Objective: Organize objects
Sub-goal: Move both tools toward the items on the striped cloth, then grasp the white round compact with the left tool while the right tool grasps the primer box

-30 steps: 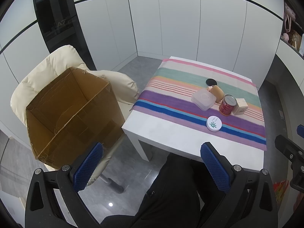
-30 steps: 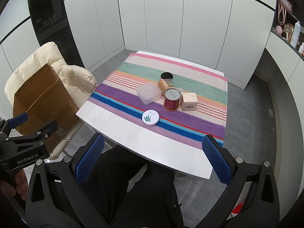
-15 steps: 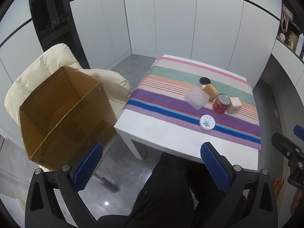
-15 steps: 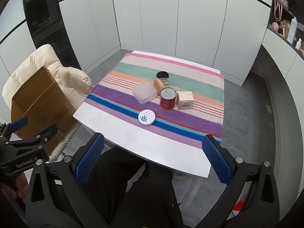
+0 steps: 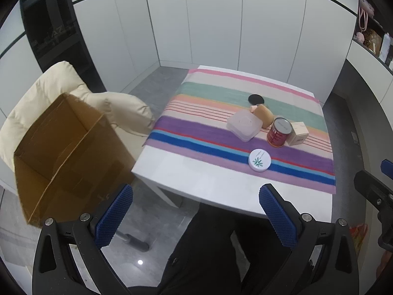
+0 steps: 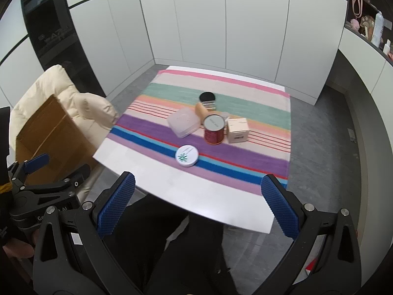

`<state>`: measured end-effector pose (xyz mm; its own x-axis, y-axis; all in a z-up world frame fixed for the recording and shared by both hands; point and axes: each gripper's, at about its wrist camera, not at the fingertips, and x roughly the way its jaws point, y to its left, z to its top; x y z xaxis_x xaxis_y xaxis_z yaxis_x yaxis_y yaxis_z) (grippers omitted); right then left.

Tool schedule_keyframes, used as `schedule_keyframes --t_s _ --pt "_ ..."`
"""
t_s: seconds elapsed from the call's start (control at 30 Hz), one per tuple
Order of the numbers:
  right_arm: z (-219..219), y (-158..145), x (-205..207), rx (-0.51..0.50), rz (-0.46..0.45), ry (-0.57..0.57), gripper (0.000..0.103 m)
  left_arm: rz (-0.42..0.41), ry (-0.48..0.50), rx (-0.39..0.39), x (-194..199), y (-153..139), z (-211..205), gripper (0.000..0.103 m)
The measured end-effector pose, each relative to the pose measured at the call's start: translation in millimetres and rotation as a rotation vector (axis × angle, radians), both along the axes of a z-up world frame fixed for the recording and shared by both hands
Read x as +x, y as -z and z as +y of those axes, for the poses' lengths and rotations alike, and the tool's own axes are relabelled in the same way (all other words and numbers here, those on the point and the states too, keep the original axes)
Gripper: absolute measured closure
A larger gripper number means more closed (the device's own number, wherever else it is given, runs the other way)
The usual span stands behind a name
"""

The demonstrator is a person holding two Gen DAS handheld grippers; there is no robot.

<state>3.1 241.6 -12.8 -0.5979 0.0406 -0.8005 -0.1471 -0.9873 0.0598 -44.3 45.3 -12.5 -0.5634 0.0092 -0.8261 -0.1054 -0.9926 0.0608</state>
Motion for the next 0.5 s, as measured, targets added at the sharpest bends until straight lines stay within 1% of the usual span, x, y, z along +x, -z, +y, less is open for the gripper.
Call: schedule_keyframes --t_s 0.23,0.5 --pt "20.8 16.0 -23.9 0.027 -0.041 0.017 0.000 -0.035 0.043 0.012 -23.2 10.4 22.0 0.000" --pt "57.3 37.8 -53.3 0.039 -0.077 0.068 0.000 -0.079 0.077 0.006 -53.0 33.1 46.5 0.001"
